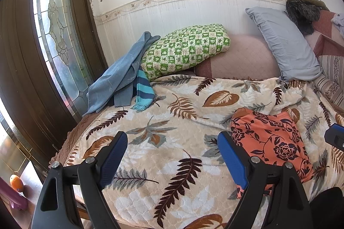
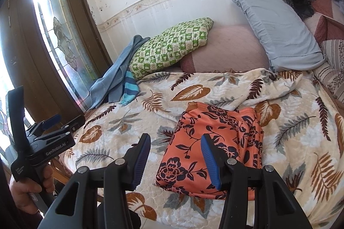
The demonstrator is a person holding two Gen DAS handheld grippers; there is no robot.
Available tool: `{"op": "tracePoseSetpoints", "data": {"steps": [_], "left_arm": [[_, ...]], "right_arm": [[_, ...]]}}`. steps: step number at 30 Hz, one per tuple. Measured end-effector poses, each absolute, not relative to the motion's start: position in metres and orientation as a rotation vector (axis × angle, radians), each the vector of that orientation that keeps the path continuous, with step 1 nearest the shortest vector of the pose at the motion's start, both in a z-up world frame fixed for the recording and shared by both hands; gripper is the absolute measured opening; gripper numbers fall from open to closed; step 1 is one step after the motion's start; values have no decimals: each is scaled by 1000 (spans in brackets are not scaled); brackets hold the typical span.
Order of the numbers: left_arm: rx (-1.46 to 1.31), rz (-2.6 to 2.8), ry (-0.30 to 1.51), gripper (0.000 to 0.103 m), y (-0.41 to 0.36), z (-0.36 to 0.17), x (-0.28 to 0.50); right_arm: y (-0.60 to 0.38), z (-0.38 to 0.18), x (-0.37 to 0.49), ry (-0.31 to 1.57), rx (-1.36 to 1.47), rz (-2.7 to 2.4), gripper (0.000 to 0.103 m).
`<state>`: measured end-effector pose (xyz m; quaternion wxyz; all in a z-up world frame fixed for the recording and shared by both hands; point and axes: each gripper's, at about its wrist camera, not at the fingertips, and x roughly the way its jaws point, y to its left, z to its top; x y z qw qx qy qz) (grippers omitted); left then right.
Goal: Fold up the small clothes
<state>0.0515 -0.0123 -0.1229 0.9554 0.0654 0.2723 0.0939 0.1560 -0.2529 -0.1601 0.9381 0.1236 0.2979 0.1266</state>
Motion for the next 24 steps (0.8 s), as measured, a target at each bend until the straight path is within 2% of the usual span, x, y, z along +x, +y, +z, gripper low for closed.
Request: {"op": "tracePoseSetpoints", "data": {"steps": [24], "left_arm": [[141, 189, 575, 86, -14, -132, 56]], "right_arm": [[-260, -172, 157, 630, 271, 255, 52]]}}
